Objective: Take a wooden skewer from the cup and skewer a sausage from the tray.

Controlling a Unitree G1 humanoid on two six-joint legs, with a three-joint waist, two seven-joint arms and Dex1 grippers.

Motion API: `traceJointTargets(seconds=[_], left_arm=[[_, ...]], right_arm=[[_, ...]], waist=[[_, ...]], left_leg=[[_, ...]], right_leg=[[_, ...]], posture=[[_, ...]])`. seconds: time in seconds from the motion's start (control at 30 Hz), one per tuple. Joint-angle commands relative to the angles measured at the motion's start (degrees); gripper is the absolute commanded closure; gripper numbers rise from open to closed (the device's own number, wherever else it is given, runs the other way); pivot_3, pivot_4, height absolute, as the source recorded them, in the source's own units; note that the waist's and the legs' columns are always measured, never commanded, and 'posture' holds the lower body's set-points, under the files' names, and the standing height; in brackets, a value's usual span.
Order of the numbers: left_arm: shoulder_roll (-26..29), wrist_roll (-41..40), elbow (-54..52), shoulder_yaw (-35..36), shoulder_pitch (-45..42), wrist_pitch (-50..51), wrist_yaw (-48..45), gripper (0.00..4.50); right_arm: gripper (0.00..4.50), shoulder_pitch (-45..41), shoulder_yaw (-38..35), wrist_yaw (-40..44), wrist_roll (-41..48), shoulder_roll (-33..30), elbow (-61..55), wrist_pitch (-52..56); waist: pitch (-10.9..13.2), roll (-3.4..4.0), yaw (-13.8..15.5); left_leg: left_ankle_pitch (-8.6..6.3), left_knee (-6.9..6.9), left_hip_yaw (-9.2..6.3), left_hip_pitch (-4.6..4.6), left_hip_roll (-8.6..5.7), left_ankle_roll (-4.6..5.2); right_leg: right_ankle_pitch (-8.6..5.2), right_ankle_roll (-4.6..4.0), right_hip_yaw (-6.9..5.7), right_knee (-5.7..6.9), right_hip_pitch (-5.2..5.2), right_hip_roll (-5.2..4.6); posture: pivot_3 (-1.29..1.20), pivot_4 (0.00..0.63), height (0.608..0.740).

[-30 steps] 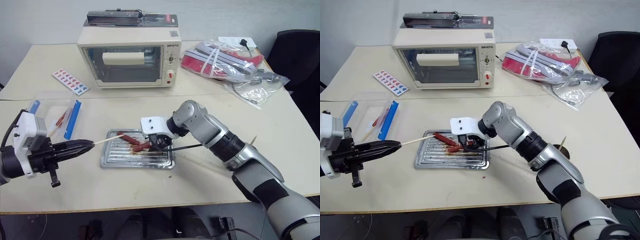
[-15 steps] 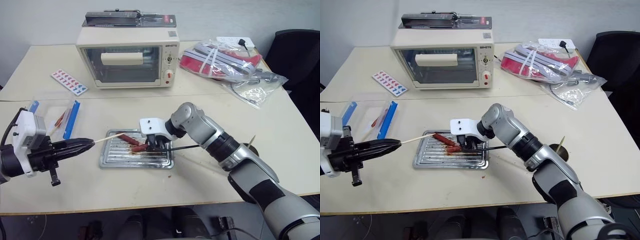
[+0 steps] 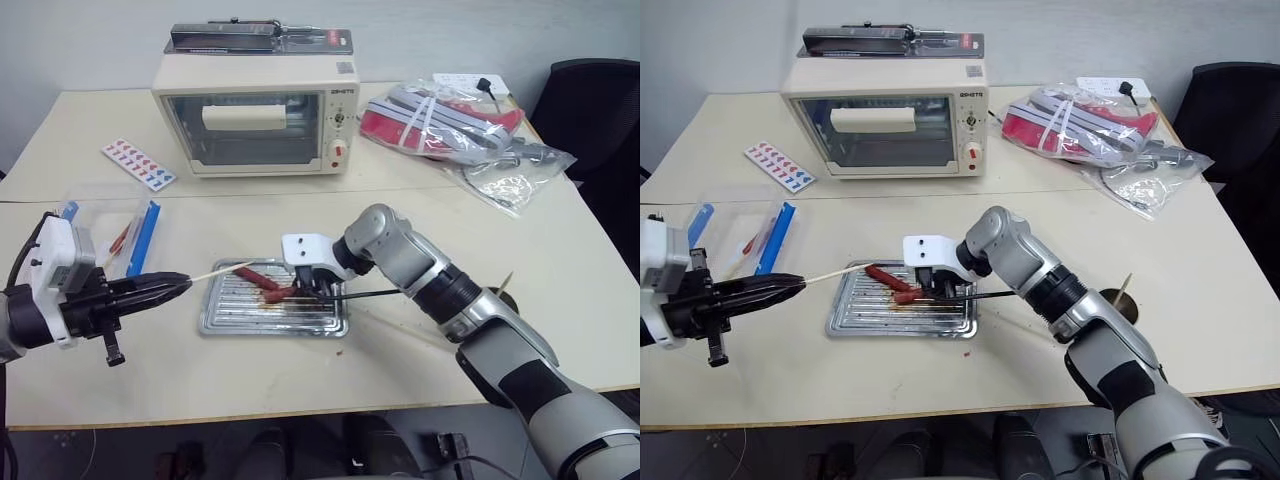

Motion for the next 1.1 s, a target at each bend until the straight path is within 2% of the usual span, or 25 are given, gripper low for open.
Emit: traceJointTargets(seconds=[0.03,0.27,0.33,0.5,0.77,1.1], left_arm=[[1.48,-0.33,0.68,-1.36,-2.38,-1.53,-1.38,4.5],[4.29,-0.84,4.38,-10.97,-12.63,-2.37,-6.32,4.5],[4.29,-0.95,4.83,-14.36,-15.89,-2.43,-7.68,4.5],[2.99,-0.5,5.21,-20.22,-21.31,-2.87,-9.44,4.5],[0.74,0.67,7.73,-26.22,-28.65,-3.49,-10.23,4.5],[0.3,1.34,9.02,-27.76,-31.18,-3.74,-11.37,4.5]], right_arm=[[4.31,-1.14,-2.58,4.14,2.65,-3.17,-7.91,5.11],[4.31,-8.57,-7.25,17.34,15.08,-17.51,-21.72,20.08],[4.31,-10.12,-7.36,18.03,20.88,-22.81,-24.57,23.76],[4.31,-10.18,-9.2,17.91,27.64,-30.63,-30.15,29.39],[4.31,-8.28,-12.03,12.19,33.59,-33.26,-35.56,36.11],[4.31,-6.58,-12.58,9.21,35.66,-34.37,-37.19,36.36]], waist=[[0.0,0.0,0.05],[0.0,0.0,0.1],[0.0,0.0,0.28],[0.01,0.0,0.29],[0.0,0.0,0.61],[0.0,0.0,1.48]], left_leg=[[0.0,0.0,0.0,0.0,0.0,0.0],[0.02,0.12,-0.06,-0.45,-0.03,-0.01],[0.02,0.1,-0.08,-0.45,-0.03,-0.01],[-0.01,0.08,-0.08,-0.49,-0.06,0.04],[0.0,0.13,-0.07,-0.49,-0.06,0.04],[0.01,0.19,-0.07,-0.51,-0.09,0.05]], right_leg=[[0.0,0.0,0.0,0.0,0.0,0.0],[0.0,0.0,-0.04,0.0,-0.37,-0.02],[0.0,0.0,-0.05,-0.01,-0.37,-0.03],[0.0,0.0,-0.02,-0.08,-0.37,-0.06],[0.0,0.0,0.02,0.02,-0.42,-0.03],[0.0,0.01,0.02,0.02,-0.42,-0.05]], posture=[[0.0,0.15,0.74],[0.0,0.15,0.74],[0.0,0.15,0.74],[0.0,0.15,0.74],[0.0,0.15,0.74],[0.0,0.15,0.74]])
